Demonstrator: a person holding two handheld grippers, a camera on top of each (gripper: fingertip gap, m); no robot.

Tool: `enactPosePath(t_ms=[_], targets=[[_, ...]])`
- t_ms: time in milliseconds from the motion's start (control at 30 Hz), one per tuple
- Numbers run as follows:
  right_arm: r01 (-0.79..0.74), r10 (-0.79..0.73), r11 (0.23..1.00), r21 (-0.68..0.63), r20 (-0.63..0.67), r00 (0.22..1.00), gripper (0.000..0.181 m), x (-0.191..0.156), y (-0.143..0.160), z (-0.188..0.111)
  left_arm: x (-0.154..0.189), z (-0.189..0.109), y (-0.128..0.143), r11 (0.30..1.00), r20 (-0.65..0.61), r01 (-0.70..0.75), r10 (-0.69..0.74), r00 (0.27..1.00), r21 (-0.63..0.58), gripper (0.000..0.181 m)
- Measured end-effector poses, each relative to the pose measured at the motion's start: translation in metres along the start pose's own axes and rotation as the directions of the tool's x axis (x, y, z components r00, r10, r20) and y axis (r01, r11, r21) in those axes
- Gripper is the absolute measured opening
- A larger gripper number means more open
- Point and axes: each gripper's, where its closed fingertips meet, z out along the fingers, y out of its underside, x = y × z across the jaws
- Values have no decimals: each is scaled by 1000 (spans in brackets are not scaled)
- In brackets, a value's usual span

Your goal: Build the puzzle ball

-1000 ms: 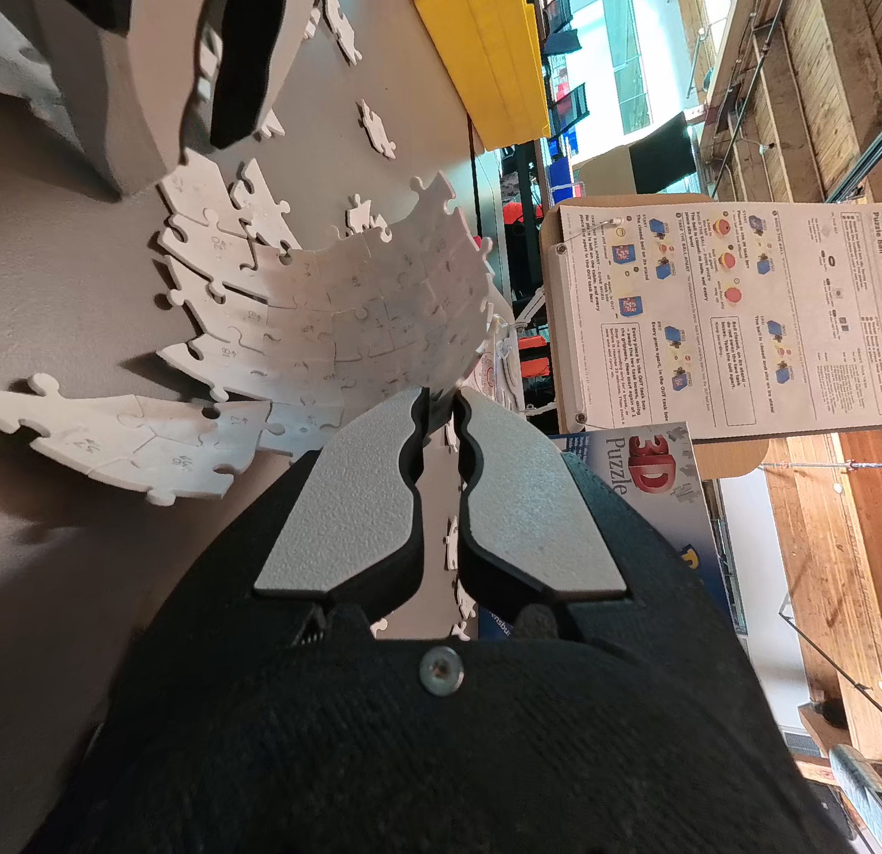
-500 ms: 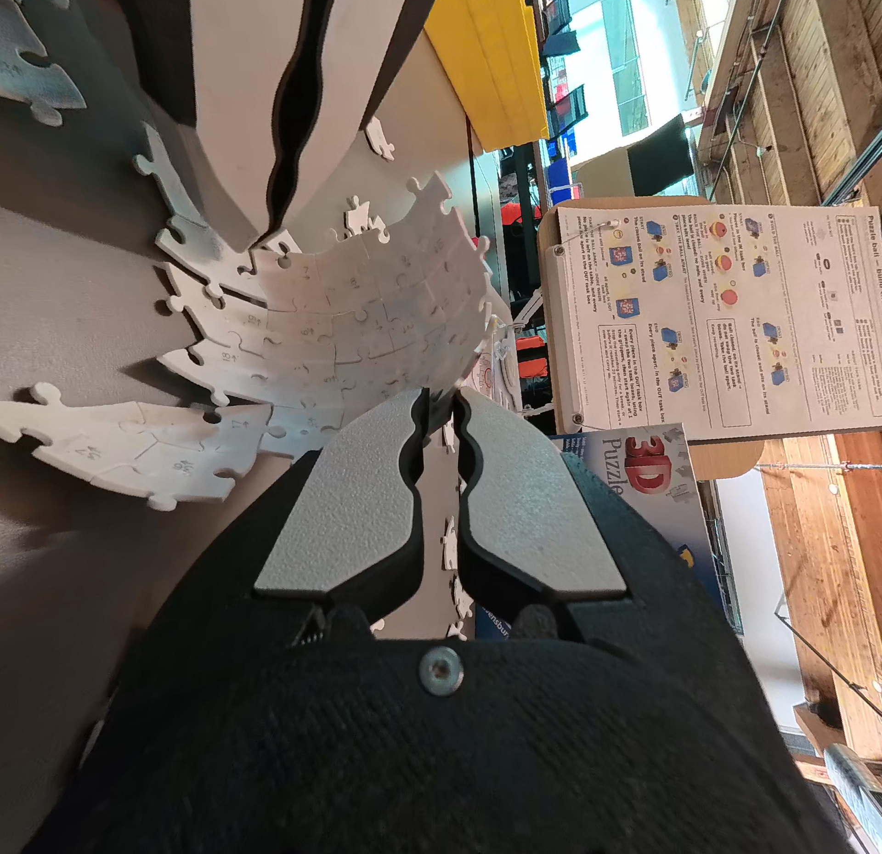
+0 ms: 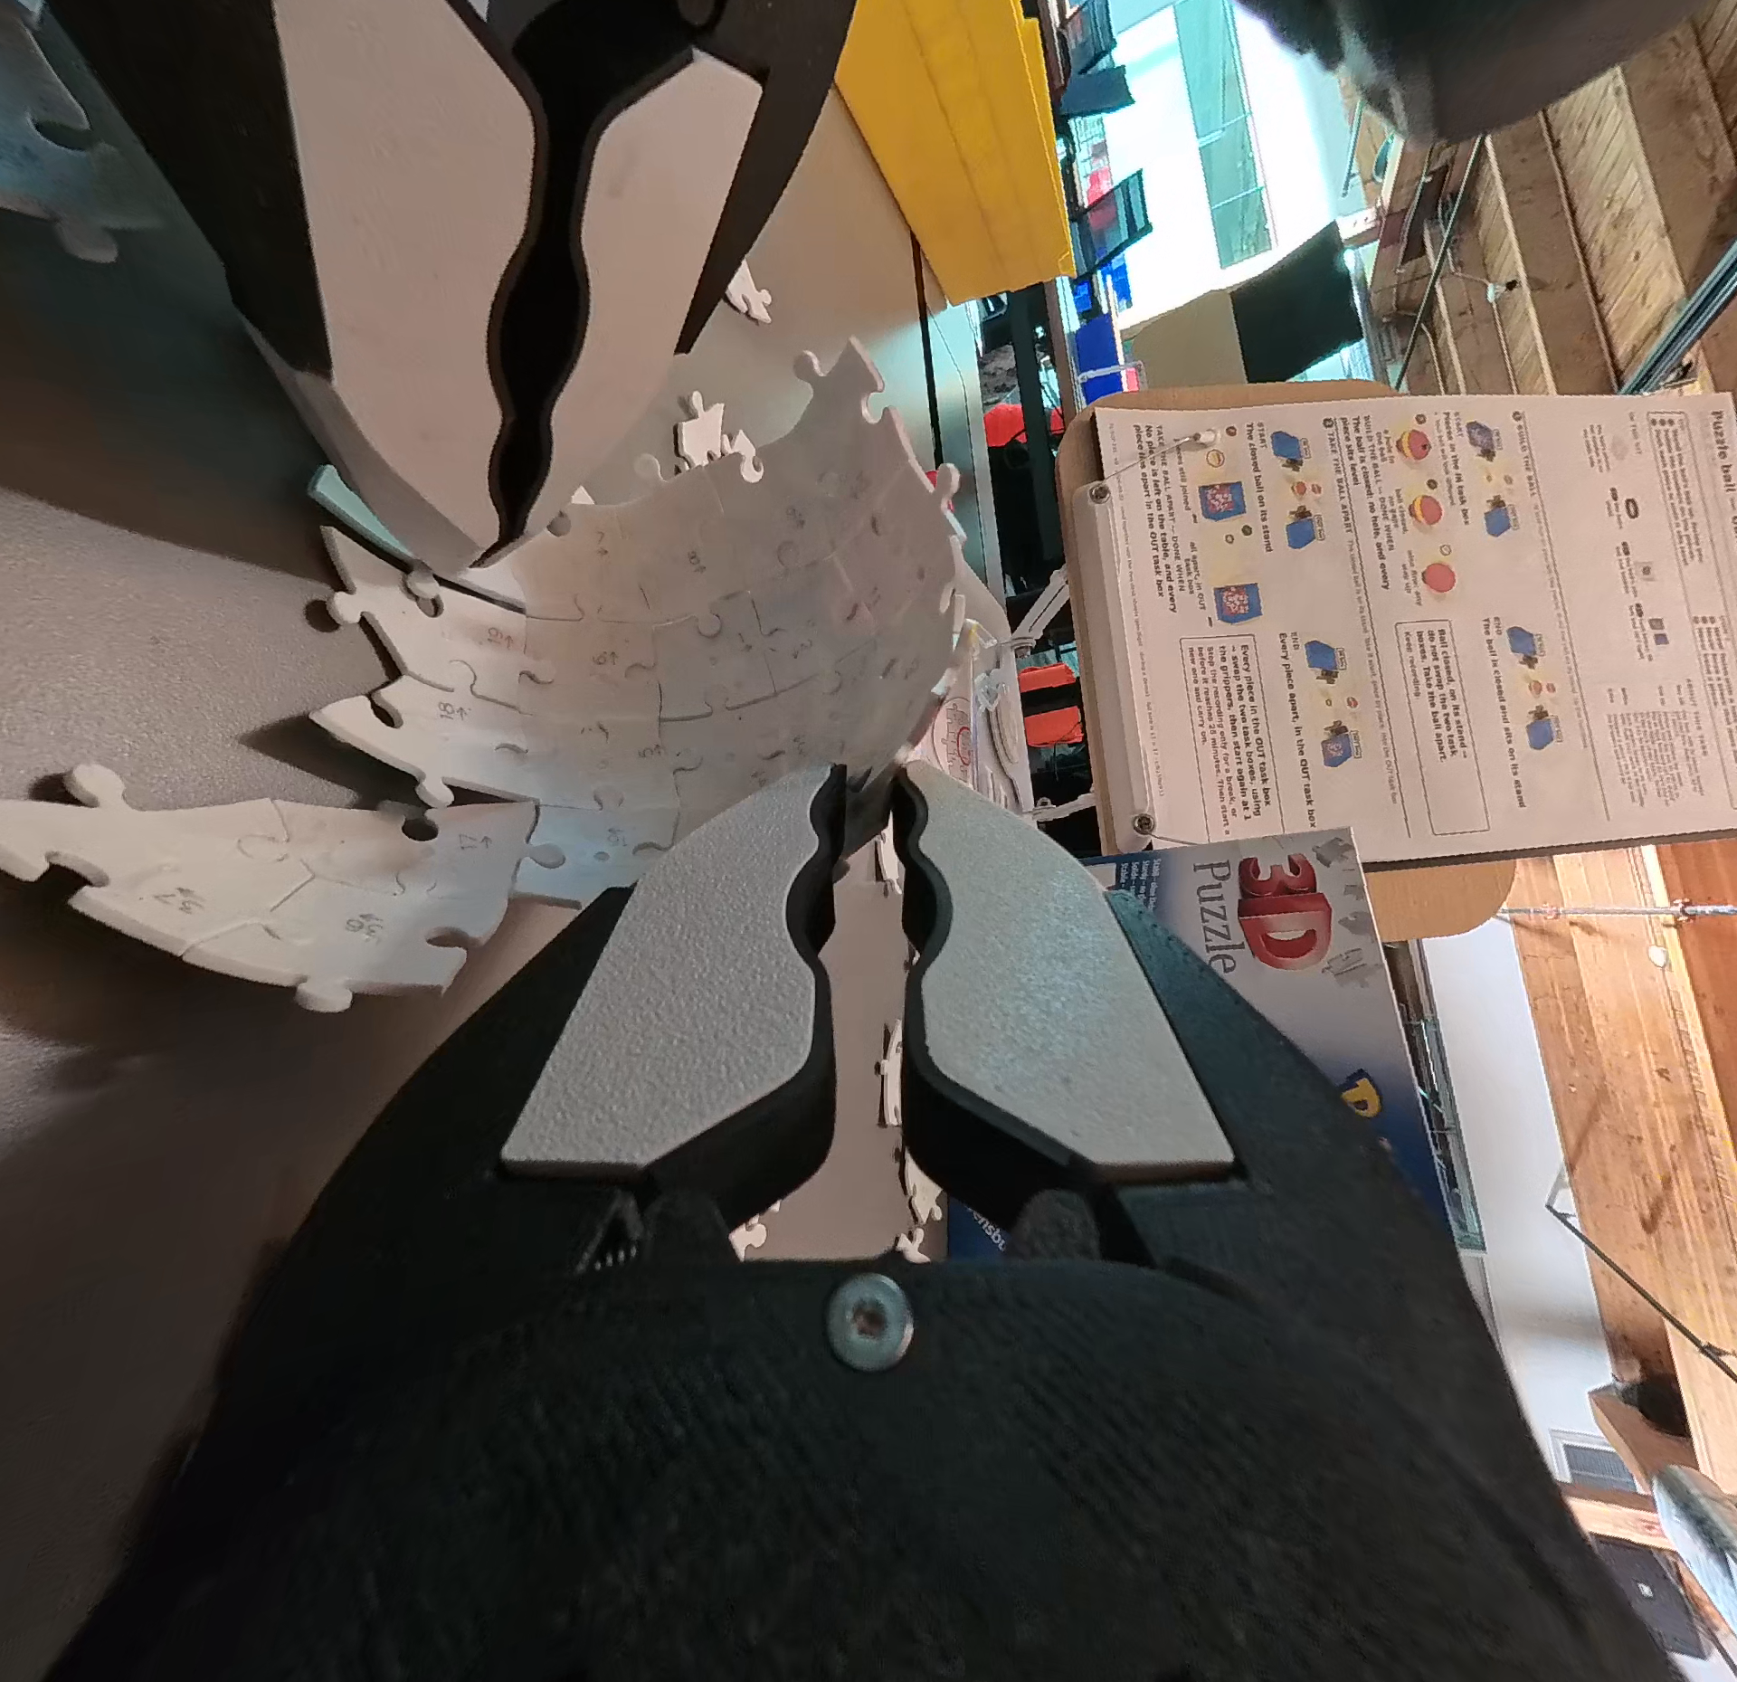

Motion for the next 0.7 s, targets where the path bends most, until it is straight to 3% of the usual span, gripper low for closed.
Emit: enactPosePath(t_ms=[167, 400, 600, 700], targets=[[-7, 7, 1000, 4, -3, 1000, 9, 0, 0, 0, -1, 1, 0, 998, 9, 63, -63, 998, -1, 0], [-9, 9, 1000, 5, -5, 1000, 9, 0, -1, 0, 0, 1, 0, 963, 42, 267, -265, 963, -36, 0], [-5, 5, 1000, 0, -2, 1000, 9, 0, 0, 0, -10, -11, -1, 968, 39, 252, -252, 967, 13, 0], [-8, 8, 1000, 0, -1, 1000, 9, 0, 1, 0, -10, -20, 10, 972, -16, 234, -235, 972, -32, 9]])
